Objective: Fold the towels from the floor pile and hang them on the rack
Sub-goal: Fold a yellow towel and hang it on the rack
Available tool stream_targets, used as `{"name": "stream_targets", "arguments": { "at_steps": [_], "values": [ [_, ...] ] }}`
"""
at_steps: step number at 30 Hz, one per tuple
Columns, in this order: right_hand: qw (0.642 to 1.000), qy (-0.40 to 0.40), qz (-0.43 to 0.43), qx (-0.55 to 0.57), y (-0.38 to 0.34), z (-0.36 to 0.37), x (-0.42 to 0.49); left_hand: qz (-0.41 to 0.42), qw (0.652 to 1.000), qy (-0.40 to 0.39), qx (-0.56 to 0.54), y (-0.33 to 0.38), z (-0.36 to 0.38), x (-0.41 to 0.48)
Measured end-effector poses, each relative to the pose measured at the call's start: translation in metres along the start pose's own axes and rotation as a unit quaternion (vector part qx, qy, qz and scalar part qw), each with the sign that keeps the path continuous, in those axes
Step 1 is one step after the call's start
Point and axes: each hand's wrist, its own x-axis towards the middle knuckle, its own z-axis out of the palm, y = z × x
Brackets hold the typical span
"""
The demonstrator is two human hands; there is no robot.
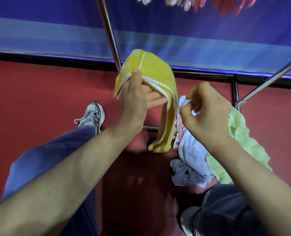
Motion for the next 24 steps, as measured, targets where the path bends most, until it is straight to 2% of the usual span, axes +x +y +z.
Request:
{"name": "stream_targets", "arguments": {
  "at_steps": [2,7,10,15,24],
  "values": [
    [1.000,-0.010,-0.001,0.005,0.001,0.001,0.001,-0.005,1.000,0.006,-0.005,0.000,-0.002,0.002],
    [0.992,-0.106,0.041,-0.048,0.011,0.012,-0.003,-0.028,0.999,-0.025,0.003,-0.002,-0.001,0.001],
    [0.989,-0.118,0.042,-0.084,0.016,0.015,-0.006,-0.045,0.997,-0.055,0.011,-0.002,0.001,-0.002],
    [0.990,-0.089,0.054,-0.099,0.012,0.012,-0.003,-0.056,0.996,-0.067,0.012,-0.001,0.001,-0.003],
    [0.997,-0.010,0.007,-0.073,0.004,0.005,0.001,-0.053,0.998,-0.017,-0.024,-0.001,-0.001,0.002]
  ]
}}
